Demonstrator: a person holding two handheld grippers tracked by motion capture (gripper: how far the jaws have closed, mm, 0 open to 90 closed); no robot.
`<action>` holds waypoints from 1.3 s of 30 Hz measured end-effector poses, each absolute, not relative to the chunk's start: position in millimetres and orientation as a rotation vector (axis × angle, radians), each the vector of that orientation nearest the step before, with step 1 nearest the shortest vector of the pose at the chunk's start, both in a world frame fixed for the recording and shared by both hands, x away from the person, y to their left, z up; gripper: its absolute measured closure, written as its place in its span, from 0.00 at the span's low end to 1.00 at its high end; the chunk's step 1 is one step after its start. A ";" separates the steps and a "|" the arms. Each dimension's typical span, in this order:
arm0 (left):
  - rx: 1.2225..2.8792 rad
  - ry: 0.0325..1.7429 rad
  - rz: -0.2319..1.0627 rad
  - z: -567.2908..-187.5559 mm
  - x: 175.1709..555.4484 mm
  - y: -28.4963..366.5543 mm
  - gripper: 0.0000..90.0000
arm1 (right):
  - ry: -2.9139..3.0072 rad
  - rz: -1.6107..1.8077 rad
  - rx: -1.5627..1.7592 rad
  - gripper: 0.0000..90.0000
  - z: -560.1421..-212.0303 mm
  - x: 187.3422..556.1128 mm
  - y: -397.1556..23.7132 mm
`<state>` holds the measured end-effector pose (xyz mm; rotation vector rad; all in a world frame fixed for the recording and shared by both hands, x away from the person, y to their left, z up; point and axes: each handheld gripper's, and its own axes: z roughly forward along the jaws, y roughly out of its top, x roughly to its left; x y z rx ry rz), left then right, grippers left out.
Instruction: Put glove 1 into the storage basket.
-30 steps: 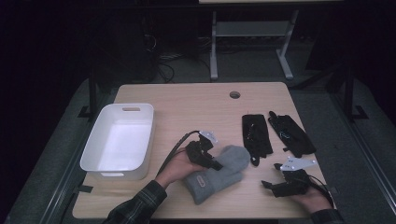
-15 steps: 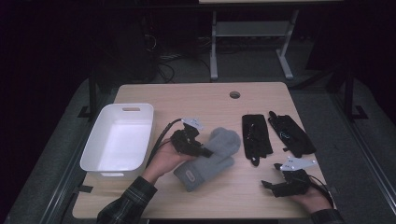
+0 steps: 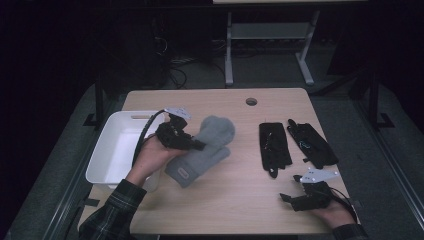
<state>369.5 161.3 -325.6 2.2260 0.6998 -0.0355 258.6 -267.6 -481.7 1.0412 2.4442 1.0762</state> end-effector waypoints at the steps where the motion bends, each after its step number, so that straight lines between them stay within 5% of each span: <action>1: 2.219 0.710 -0.028 -321.6 370.7 167.7 0.86 | 2.444 1.076 1.041 0.17 -481.7 258.6 -267.6; 17: 2.117 0.848 0.074 -282.1 375.2 241.3 0.86 | 2.443 1.076 1.040 0.17 -481.7 258.8 -267.4; 39: 2.011 1.039 0.144 -278.6 366.3 331.1 0.86 | 2.439 1.075 1.047 0.17 -481.8 259.4 -267.1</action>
